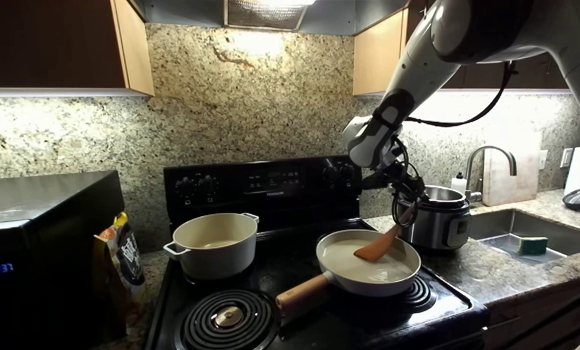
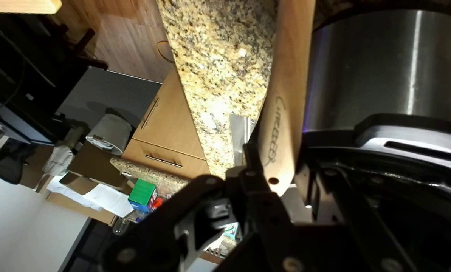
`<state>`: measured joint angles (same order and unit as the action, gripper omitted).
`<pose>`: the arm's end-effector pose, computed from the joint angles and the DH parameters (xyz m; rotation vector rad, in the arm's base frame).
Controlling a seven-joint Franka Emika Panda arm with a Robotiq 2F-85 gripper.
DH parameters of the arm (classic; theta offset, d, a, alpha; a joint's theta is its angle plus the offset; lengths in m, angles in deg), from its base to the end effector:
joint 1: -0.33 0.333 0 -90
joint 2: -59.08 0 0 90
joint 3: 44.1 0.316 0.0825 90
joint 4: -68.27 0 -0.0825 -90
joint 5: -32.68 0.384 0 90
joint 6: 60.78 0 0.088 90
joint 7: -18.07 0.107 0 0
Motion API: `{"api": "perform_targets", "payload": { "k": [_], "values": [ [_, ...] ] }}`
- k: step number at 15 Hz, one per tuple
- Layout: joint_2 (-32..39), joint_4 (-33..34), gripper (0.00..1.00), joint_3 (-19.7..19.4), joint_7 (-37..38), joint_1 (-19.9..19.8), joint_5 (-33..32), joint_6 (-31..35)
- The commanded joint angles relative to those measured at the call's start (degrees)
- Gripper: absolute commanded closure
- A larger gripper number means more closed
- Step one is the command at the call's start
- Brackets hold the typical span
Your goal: Use the spatula to stir the water
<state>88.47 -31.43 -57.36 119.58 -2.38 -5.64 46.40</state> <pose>0.5971 -0.2072 0.2833 1.5493 -1.7812 0.2658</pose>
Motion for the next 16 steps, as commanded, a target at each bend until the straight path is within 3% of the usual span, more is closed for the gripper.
{"api": "perform_targets", "payload": {
  "k": [1, 7, 12, 16],
  "values": [
    [1.12, 0.65, 0.89, 0.96, 5.76, 1.1, 0.64, 2.46],
    [2.52, -0.59, 0.89, 3.03, 8.64, 4.07, -0.24, 6.4],
    [-1.21, -9.28, 0.89, 3.26, 8.51, 5.31, -2.76, 9.92],
    [-3.11, -12.56, 0.89, 2.5, 7.27, 4.44, -2.51, 9.98]
  ]
}}
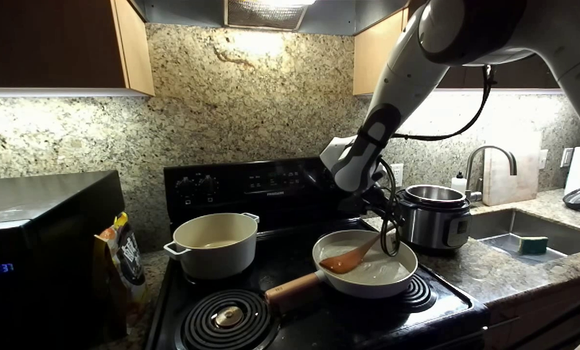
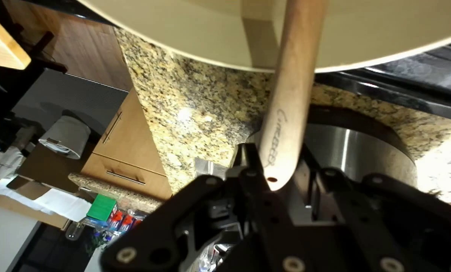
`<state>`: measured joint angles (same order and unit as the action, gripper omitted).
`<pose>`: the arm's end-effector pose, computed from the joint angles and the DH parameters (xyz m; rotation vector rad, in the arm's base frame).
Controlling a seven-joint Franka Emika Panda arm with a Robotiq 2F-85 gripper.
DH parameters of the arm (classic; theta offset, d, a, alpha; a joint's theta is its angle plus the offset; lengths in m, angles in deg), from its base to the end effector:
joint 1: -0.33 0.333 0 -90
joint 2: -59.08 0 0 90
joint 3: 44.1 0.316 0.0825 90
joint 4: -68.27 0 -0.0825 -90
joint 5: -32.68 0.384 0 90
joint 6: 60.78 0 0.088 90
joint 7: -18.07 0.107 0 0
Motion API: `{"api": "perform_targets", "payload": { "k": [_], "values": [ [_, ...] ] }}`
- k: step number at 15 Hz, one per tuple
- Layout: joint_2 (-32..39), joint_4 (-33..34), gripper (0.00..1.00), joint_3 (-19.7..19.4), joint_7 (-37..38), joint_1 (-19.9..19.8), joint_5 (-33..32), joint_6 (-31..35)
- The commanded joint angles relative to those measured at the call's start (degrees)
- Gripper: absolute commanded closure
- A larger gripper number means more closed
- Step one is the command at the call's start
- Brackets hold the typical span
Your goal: Use the spatula to stir the water
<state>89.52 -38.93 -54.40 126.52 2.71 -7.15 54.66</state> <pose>0.5935 -0.1163 0.2205 1.6944 -1.7229 0.3321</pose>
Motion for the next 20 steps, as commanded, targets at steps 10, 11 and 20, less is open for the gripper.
{"api": "perform_targets", "payload": {
  "k": [10, 11, 20],
  "values": [
    [-9.8, -3.5, 0.89, -2.15, -0.65, -2.47, 0.02, -4.76],
    [-9.0, -1.9, 0.89, -1.83, -1.09, -2.47, 0.26, -5.61],
    [-1.87, 7.13, 0.89, 1.79, -3.65, -0.12, -0.8, -10.33]
  ]
}}
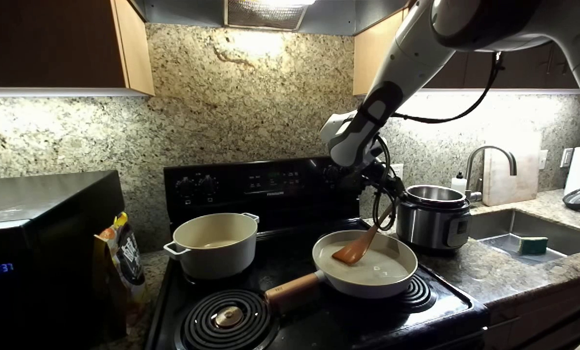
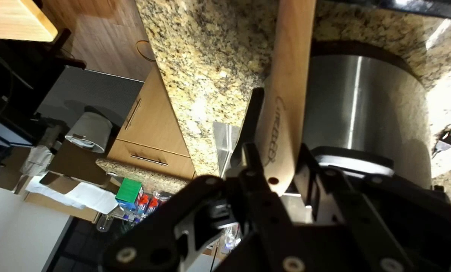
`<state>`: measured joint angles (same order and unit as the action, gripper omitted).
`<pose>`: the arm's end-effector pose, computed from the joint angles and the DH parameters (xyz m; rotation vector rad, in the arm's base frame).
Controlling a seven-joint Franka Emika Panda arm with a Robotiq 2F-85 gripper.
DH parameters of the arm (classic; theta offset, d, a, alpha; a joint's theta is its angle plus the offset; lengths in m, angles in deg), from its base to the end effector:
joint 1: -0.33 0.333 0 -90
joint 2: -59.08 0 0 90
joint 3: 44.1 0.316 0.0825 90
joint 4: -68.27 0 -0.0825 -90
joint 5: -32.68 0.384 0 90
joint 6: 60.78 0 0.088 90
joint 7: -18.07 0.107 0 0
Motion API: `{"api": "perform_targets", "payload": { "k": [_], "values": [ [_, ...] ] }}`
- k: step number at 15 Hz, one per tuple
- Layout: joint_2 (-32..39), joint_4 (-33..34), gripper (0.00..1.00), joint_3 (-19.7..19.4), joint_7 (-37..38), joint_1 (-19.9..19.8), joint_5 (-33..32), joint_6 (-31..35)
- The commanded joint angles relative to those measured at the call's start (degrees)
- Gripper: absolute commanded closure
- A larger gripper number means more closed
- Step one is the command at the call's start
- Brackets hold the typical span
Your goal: Use the spatula to stir the water
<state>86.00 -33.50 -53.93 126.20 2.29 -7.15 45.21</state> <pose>0.6087 -0.1270 0.2910 1.5836 -1.7721 0.3672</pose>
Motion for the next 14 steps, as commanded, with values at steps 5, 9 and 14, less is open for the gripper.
{"api": "perform_targets", "payload": {
  "k": [5, 9, 14],
  "values": [
    [0.14, -2.31, 0.89, 3.12, -8.91, 1.28, -2.03, 0.39],
    [-1.03, -5.71, 0.89, 2.78, -9.05, 1.33, -2.44, -0.98],
    [-4.61, -10.6, 0.89, 0.99, -7.67, -0.72, -2.11, 0.19]
  ]
}}
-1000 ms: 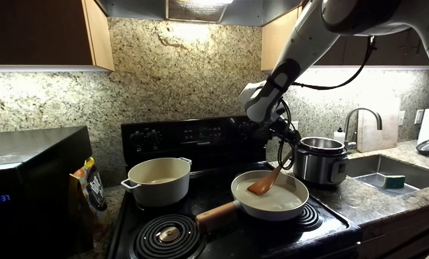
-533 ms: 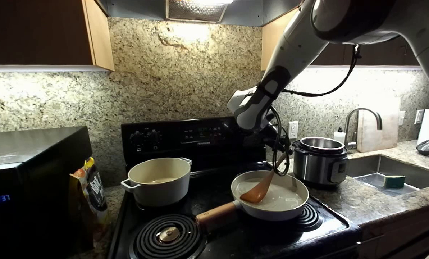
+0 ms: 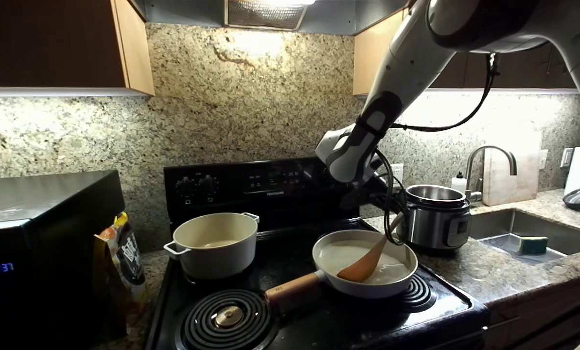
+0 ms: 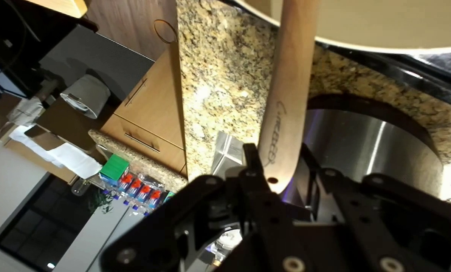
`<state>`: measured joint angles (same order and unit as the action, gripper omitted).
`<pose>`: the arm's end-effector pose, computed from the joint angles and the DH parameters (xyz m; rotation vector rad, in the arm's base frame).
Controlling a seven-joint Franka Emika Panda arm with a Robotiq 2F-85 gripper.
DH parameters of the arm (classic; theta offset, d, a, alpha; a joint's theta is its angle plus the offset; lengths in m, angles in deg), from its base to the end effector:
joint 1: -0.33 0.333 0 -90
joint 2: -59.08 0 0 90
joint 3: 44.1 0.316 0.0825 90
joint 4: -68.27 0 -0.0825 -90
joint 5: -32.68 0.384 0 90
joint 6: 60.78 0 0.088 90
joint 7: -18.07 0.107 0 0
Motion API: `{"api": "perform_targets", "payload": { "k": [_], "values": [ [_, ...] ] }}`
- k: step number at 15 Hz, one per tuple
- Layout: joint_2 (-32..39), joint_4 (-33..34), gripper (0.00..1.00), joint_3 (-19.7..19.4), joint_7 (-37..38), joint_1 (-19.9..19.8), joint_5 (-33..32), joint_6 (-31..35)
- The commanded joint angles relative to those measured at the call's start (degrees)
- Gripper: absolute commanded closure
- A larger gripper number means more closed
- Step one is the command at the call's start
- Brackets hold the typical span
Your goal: Use the spatula to stir the water
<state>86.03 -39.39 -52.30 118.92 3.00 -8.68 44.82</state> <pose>0.5808 -0.1054 0.2502 1.7112 -1.5447 0.2286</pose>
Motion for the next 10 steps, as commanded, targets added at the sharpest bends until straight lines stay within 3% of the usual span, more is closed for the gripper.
{"api": "perform_targets", "payload": {
  "k": [1, 5, 10],
  "values": [
    [-5.11, -4.98, 0.89, -1.12, 0.03, -1.91, -0.35, 0.43],
    [-6.32, -4.73, 0.89, -3.05, 1.74, -3.99, -0.55, 1.18],
    [-3.73, -0.07, 0.89, -4.27, 7.52, -3.77, -2.71, -1.27]
  ]
}}
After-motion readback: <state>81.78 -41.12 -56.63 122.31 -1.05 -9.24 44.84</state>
